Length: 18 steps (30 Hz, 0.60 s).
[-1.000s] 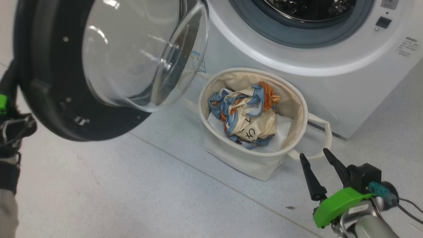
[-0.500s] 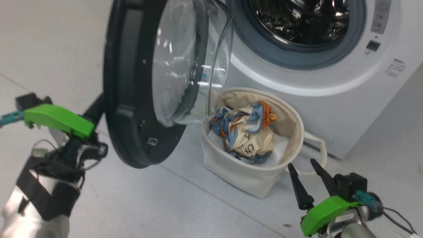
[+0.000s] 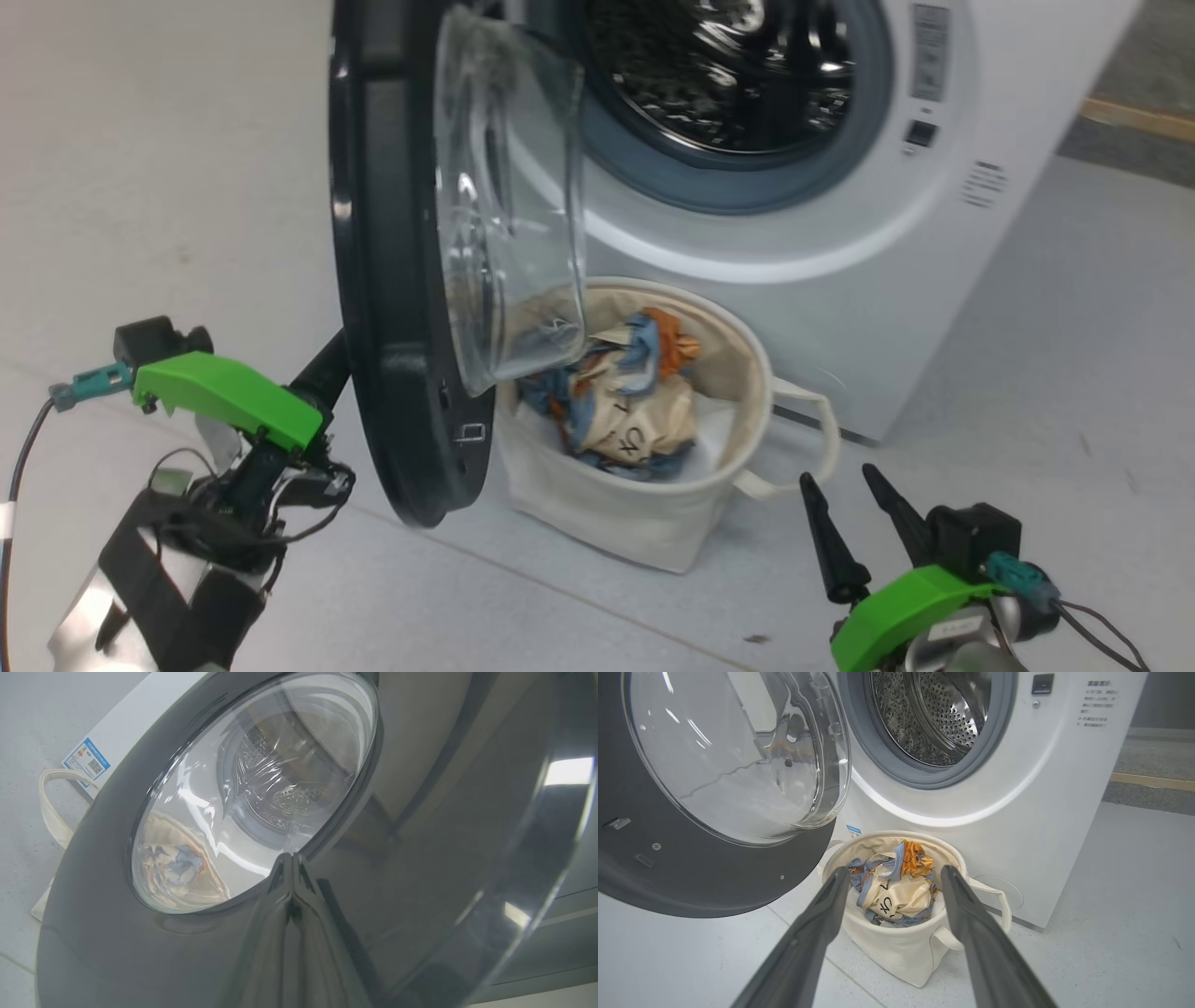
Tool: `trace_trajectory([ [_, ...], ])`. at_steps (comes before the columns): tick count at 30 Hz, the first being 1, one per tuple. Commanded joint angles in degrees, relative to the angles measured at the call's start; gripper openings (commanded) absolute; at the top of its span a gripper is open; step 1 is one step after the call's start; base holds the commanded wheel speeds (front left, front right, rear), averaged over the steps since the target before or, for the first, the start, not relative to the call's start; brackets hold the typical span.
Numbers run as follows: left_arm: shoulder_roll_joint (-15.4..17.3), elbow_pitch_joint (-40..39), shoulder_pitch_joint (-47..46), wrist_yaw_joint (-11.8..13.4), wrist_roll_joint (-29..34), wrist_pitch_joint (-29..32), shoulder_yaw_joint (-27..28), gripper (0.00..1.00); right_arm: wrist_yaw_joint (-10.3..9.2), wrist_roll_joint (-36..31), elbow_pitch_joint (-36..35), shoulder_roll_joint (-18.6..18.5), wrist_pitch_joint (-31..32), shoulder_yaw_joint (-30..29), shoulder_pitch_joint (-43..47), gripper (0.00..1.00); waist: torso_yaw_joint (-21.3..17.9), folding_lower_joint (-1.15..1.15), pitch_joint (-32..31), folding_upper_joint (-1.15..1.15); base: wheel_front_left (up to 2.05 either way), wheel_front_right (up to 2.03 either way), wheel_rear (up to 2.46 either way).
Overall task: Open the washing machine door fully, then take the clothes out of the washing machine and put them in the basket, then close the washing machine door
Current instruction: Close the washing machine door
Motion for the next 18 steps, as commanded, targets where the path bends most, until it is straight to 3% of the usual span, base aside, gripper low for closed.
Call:
trace_trajectory([
  [1, 1.7, -2.1, -2.3, -0.4, -0.2, -0.5, 1.7, 0.00, 0.43, 0.2, -1.4, -0.1, -1.0, 0.2, -1.1, 1.00, -3.2, 0.00, 0.7, 0.00, 0.00, 0.00, 0.00],
  [18, 0.7, -4.6, -5.6, -0.4, 0.1, -2.4, -2.8, 0.00, 0.43, -1.2, -4.0, 1.8, -1.2, -3.2, -2.8, 1.00, -17.9, 0.00, 6.3, 0.00, 0.00, 0.00, 0.00],
])
